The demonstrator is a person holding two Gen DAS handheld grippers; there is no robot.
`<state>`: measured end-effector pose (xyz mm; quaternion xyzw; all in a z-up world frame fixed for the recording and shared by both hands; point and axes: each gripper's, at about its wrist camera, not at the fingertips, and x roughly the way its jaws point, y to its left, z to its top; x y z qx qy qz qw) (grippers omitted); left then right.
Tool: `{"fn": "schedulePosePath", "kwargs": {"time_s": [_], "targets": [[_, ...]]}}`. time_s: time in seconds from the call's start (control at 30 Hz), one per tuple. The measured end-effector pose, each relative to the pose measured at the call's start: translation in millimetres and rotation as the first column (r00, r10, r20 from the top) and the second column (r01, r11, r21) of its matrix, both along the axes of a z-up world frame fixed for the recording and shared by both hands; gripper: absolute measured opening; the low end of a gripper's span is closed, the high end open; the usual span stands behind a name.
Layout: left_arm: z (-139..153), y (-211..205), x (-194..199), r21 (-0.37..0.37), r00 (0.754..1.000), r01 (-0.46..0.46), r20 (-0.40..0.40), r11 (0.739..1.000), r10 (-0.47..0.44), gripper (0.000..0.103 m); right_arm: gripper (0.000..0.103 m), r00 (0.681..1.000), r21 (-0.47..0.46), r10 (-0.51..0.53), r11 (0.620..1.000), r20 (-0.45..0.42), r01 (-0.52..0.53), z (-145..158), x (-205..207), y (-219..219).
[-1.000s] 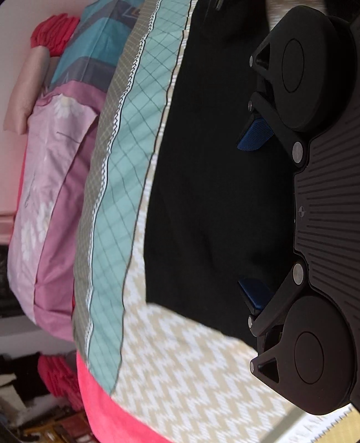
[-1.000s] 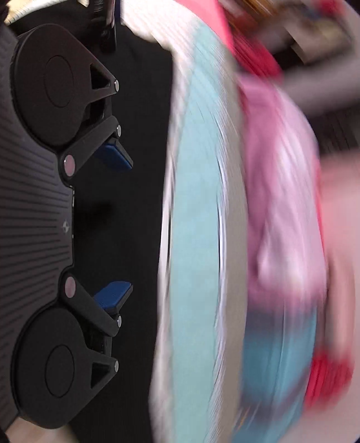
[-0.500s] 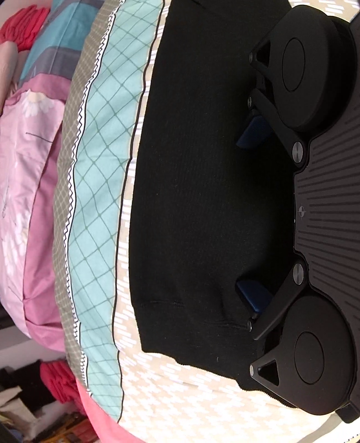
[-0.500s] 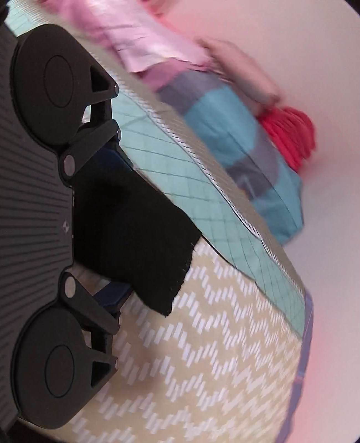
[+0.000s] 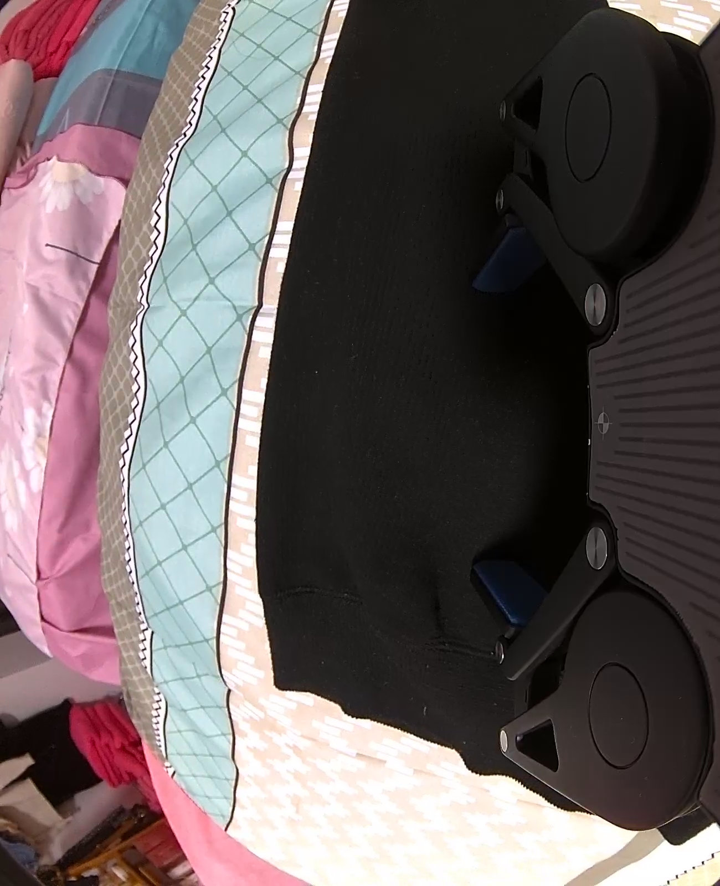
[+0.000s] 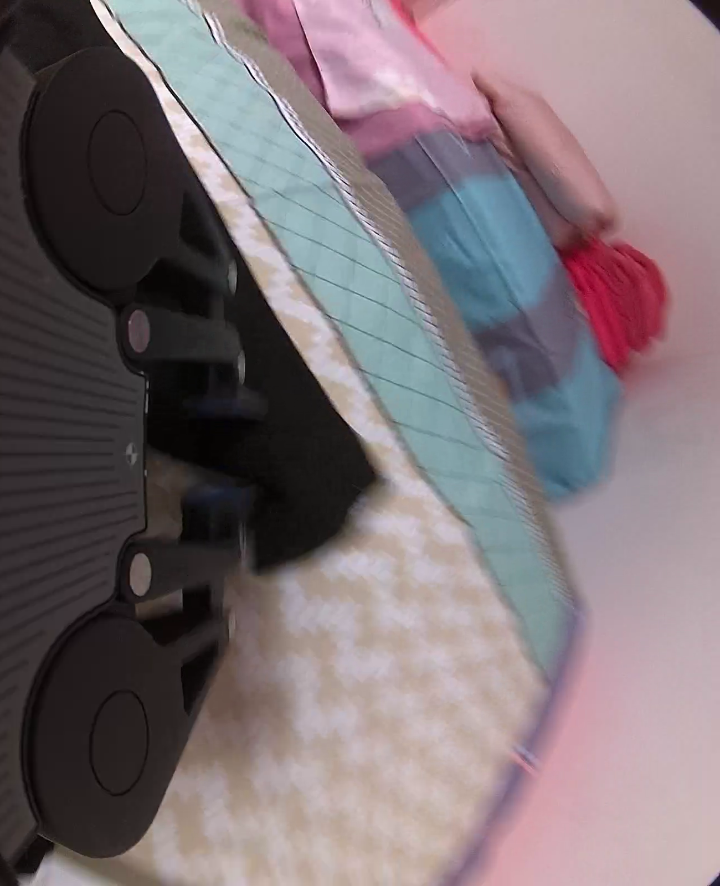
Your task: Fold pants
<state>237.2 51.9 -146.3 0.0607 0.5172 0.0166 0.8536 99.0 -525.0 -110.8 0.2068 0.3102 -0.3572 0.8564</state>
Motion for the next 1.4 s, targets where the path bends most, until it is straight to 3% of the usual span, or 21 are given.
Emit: {"fn": "schedulePosePath", "kwargs": {"time_s": [0.03,0.07,0.13,0.2,0.3,0.33,0.37,0.47,0.53,0.7,0.93,1.07,1.17,1.2,1.3,1.33,1.4], "targets": [[0,0,0,0.001,1.000,0.002,-0.002,1.000,-0.002,0.103,0.066,1.000,-0.064,-0.008,0.998,-0.003,0.007,6,2,13],[0,0,1,0.002,1.000,0.004,-0.004,1.000,-0.004,0.103,0.067,1.000,-0.105,0.029,0.994,0.007,-0.028,11,7,26],[0,0,1,0.002,1.000,0.005,-0.006,1.000,-0.005,0.103,0.067,0.976,-0.109,0.217,0.970,-0.014,-0.217,15,21,60],[0,-1,1,0.005,1.000,0.009,-0.003,1.000,-0.009,0.103,0.067,0.900,-0.066,0.433,0.898,-0.054,-0.436,10,37,97],[1,-1,0,0.019,1.000,0.027,-0.004,0.999,-0.027,0.103,0.069,0.728,0.073,0.666,0.744,-0.161,-0.665,-15,60,136],[1,-1,0,0.023,0.999,0.033,-0.009,0.999,-0.032,0.103,0.067,0.709,0.085,0.665,0.740,-0.232,-0.667,-27,65,138],[2,0,-1,0.025,0.999,0.033,-0.019,0.999,-0.033,0.103,0.067,0.729,0.036,0.639,0.758,-0.247,-0.652,-30,64,137],[12,7,-8,0.039,0.999,0.030,-0.023,0.999,-0.029,0.103,0.068,0.851,-0.031,0.429,0.888,-0.302,-0.458,-21,60,113],[18,14,-17,0.059,0.999,0.034,-0.011,0.998,-0.034,0.103,0.070,0.871,-0.056,0.362,0.914,-0.331,-0.401,-14,57,105],[25,27,-42,0.069,0.999,0.025,-0.037,0.997,-0.022,0.103,0.076,0.811,-0.005,0.507,0.847,-0.292,-0.531,11,18,141],[30,43,-79,0.060,0.998,0.010,-0.059,0.998,-0.006,0.103,0.078,0.678,0.040,0.683,0.712,-0.271,-0.701,24,-41,209],[30,48,-92,0.057,0.998,0.007,-0.070,0.998,-0.003,0.103,0.078,0.671,0.099,0.681,0.720,-0.295,-0.687,11,-58,217],[26,50,-97,0.069,0.997,0.021,-0.079,0.997,-0.016,0.103,0.078,0.651,0.138,0.651,0.741,-0.390,-0.658,-12,-64,211],[24,50,-98,0.075,0.996,0.027,-0.088,0.997,-0.021,0.103,0.079,0.652,0.147,0.656,0.739,-0.381,-0.658,-15,-70,209],[25,54,-100,0.070,0.995,0.026,-0.095,0.997,-0.019,0.103,0.080,0.679,0.097,0.605,0.772,-0.415,-0.628,1,-76,215],[28,54,-100,0.068,0.996,0.022,-0.093,0.997,-0.016,0.103,0.081,0.687,0.062,0.599,0.771,-0.412,-0.634,6,-75,220],[33,53,-101,0.067,0.996,0.017,-0.088,0.998,-0.011,0.103,0.081,0.672,0.074,0.640,0.742,-0.372,-0.666,14,-70,233]]}}
